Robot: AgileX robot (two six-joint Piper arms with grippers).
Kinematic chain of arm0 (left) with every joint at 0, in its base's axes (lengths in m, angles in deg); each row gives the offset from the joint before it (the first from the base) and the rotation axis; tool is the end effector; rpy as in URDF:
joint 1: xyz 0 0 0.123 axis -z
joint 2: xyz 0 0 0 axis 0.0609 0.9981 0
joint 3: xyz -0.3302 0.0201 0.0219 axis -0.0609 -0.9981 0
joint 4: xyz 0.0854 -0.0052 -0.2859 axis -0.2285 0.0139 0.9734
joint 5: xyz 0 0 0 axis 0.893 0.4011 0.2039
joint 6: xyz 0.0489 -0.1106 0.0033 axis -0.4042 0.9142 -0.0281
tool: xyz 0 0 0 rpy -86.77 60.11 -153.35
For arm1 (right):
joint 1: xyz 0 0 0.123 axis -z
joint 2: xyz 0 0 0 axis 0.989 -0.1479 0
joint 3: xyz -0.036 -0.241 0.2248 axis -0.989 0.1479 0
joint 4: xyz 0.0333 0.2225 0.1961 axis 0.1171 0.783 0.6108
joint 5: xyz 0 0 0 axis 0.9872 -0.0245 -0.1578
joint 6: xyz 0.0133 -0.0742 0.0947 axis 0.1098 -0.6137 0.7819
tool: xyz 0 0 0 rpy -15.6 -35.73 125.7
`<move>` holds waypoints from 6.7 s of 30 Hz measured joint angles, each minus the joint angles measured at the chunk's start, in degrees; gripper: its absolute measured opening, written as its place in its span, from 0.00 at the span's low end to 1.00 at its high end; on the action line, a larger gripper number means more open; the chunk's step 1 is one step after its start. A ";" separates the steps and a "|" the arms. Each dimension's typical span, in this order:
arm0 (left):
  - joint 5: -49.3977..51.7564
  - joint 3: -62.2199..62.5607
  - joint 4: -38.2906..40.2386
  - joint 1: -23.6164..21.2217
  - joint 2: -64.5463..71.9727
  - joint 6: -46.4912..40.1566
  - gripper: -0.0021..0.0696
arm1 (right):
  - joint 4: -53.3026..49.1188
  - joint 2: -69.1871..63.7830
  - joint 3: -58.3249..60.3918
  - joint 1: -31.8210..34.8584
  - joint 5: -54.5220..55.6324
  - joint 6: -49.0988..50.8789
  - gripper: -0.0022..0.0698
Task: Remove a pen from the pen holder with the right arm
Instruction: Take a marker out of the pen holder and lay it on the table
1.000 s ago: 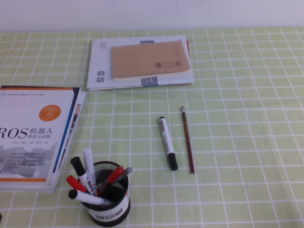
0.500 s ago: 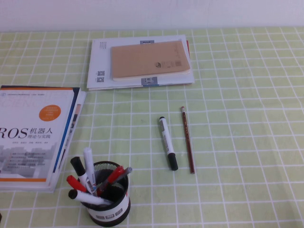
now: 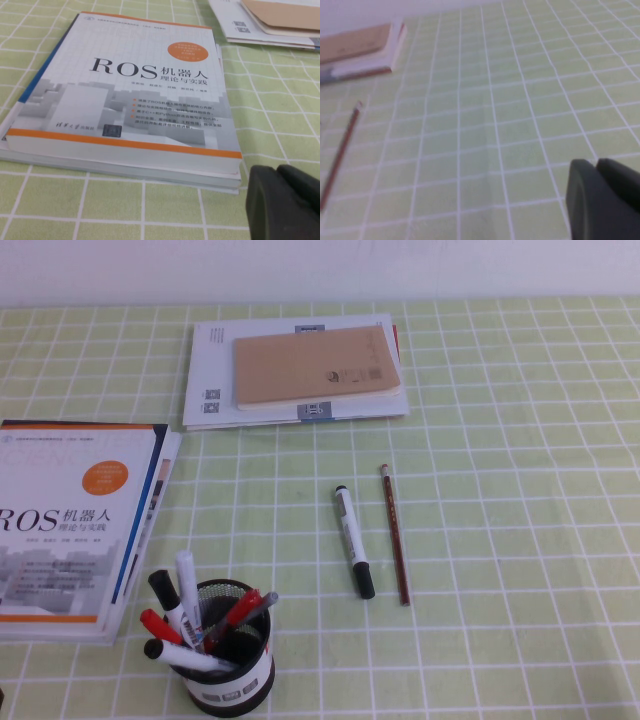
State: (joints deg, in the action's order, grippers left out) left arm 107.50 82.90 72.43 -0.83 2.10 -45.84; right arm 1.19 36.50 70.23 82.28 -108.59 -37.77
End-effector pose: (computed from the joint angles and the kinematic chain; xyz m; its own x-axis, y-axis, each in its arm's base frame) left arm 0.0807 -0.0113 0.1591 -0.3104 -0.0654 -0.9484 0.0804 0.9922 -0.0948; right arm 0.0832 0.0075 0.1660 -0.2612 0.1665 -0.9508 -0.0135 0.9843 0.1760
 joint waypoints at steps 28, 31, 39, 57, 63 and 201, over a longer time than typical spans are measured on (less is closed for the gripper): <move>0.00 0.00 0.00 0.00 0.00 0.00 0.02 | 28.57 -1.82 -5.44 0.00 1.84 0.00 0.01; 0.00 0.00 0.00 0.00 0.00 0.00 0.02 | 26.49 -6.82 -10.88 0.00 -4.57 -0.41 0.01; 0.00 0.00 0.00 0.00 0.00 0.00 0.02 | 23.87 -25.40 -22.07 0.00 -19.55 -6.89 0.01; 0.00 0.00 0.00 0.00 0.00 0.00 0.02 | 29.99 -48.79 -29.34 -6.67 -18.20 -21.82 0.01; 0.00 0.00 0.00 0.00 0.00 0.00 0.02 | 28.51 -54.67 -33.00 -19.21 -11.70 -20.29 0.01; 0.00 0.00 0.00 0.00 0.00 0.00 0.02 | 22.36 -99.58 -55.94 -74.07 46.97 -39.49 0.18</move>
State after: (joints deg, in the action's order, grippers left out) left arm 107.50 82.90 72.43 -0.83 2.10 -45.84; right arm 23.55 -63.07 14.29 8.20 -61.62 -77.27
